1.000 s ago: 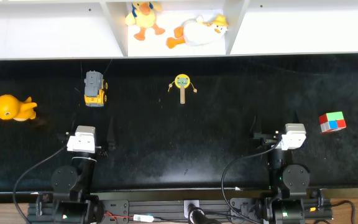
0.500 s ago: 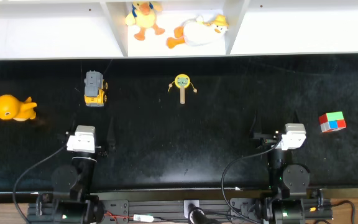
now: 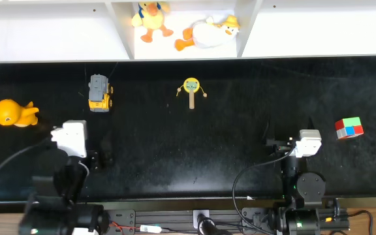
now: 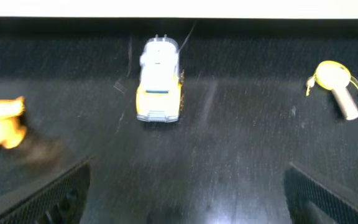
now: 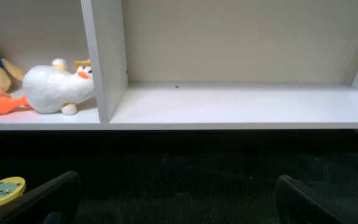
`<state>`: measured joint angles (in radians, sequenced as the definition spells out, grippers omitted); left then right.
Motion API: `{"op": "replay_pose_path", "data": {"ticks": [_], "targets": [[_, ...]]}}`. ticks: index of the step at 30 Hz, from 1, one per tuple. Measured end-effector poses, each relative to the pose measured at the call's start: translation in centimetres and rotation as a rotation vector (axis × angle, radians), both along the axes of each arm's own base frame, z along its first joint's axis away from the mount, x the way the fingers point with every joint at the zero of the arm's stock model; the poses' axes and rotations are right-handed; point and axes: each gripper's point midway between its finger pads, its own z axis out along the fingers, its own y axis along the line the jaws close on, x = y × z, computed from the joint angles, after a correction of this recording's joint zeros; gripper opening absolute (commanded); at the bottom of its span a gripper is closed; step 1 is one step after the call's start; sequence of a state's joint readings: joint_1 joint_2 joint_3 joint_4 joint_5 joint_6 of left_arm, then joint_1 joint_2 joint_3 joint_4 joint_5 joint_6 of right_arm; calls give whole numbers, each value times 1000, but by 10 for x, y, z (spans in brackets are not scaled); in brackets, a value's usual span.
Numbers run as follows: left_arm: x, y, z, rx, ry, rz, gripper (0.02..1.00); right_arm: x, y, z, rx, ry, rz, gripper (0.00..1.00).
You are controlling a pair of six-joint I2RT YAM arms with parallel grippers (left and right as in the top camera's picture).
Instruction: Store Toys
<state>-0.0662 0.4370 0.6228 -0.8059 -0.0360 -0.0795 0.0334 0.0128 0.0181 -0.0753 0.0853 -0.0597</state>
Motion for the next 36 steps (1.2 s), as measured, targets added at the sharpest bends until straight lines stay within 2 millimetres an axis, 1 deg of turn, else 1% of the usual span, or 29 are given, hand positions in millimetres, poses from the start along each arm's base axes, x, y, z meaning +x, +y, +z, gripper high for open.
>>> {"op": "replay_pose_path", "data": {"ticks": [2,5,9,12,16,19,25,29,32,36], "targets": [[-6,3,9,14,45,14,993,0,0,0,0,0,0,996],[-10,11,23,36,72,44,991,0,0,0,0,0,0,996],[-11,30,37,57,87,129,991,0,0,0,0,0,0,996],[-5,48,44,67,112,195,989,0,0,0,0,0,0,996],[8,68,36,42,183,240,991,0,0,0,0,0,0,996],[20,90,26,12,220,271,991,0,0,0,0,0,0,998],[39,132,18,-13,196,272,996,0,0,0,0,0,0,993],[51,151,23,11,136,237,996,0,0,0,0,0,0,996],[58,160,26,27,104,222,996,0,0,0,0,0,0,993],[65,170,24,46,94,220,996,0,0,0,0,0,0,998]]}}
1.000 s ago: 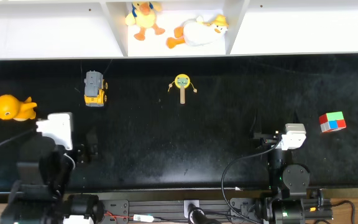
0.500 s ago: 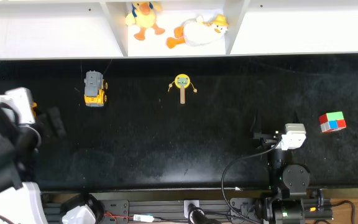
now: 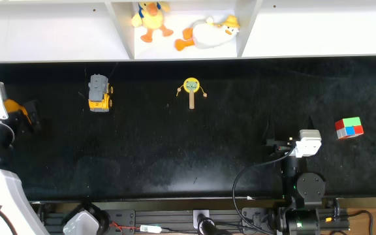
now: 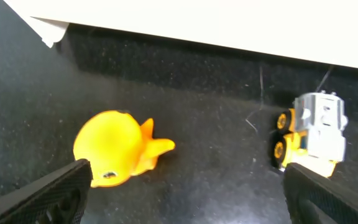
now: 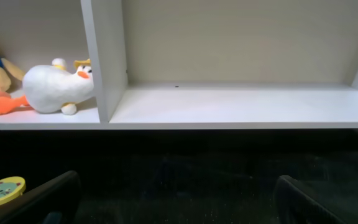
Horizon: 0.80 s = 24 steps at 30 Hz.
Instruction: Store Toys
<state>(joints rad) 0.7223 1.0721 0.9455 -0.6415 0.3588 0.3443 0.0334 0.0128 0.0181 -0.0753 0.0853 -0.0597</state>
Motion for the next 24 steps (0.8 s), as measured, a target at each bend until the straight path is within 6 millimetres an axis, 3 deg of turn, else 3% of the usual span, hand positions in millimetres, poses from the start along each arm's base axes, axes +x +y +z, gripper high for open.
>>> {"op": "replay_pose_path", "data": {"ticks": [5,14,24], "targets": [[7,21,-9,5,7,32,996,0,0,0,0,0,0,996],[10,62,-44,-60,36,97,996,0,0,0,0,0,0,998],[26,78,-71,-36,49,30,996,0,0,0,0,0,0,993]]}}
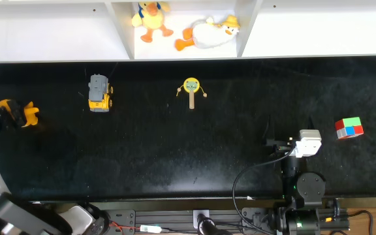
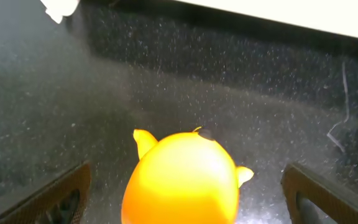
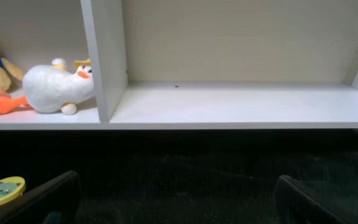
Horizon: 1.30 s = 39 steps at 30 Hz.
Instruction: Store Toys
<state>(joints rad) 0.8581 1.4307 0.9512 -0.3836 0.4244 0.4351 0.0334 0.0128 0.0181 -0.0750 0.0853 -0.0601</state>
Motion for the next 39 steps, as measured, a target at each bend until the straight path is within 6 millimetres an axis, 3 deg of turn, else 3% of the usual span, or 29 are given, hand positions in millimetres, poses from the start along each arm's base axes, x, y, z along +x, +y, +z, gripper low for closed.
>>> {"op": "replay_pose_path", "data": {"ticks": [7,8,10,13,17,19,29,33,39], "targets": [[2,1,-24,-15,45,-41,989,0,0,0,0,0,0,996],[2,1,-25,-12,49,-47,941,0,0,0,0,0,0,996],[2,1,-26,-5,53,-56,796,0,0,0,0,0,0,998],[2,2,-26,13,57,-68,404,0,0,0,0,0,0,998],[1,3,-27,24,66,-66,126,0,0,0,0,0,0,996],[1,4,-27,27,69,-65,36,0,0,0,0,0,0,996],[-11,-8,-21,-23,94,-34,36,0,0,0,0,0,0,993],[-9,-19,6,-13,89,-2,36,0,0,0,0,0,0,996],[19,-39,59,28,11,11,36,0,0,0,0,0,0,996]]}}
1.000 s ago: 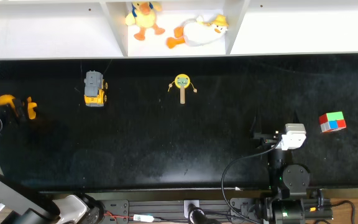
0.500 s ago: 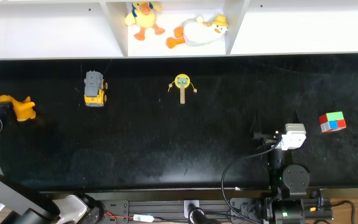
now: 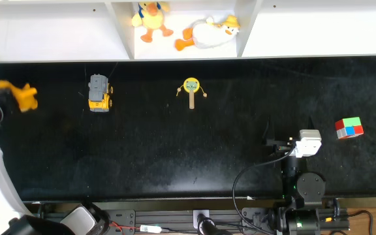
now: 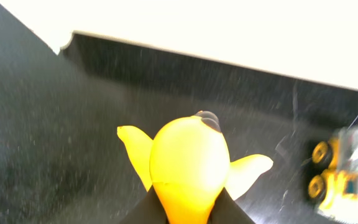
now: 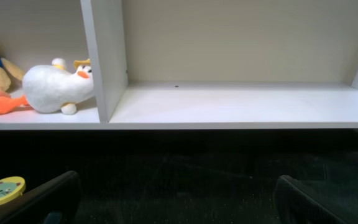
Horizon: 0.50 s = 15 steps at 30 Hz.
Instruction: Store Toys
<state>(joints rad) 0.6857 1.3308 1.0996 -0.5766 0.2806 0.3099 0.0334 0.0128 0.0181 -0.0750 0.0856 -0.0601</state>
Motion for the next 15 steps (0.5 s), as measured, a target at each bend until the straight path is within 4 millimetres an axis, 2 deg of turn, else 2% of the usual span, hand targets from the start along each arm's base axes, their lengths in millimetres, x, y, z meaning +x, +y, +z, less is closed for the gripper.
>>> {"op": "replay_pose_path", "data": {"ticks": [4,15], "targets": [[19,-5,20,-5,-75,27,38,0,0,0,0,1,0,996],[50,-26,37,14,-158,72,36,0,0,0,0,0,0,996]]}}
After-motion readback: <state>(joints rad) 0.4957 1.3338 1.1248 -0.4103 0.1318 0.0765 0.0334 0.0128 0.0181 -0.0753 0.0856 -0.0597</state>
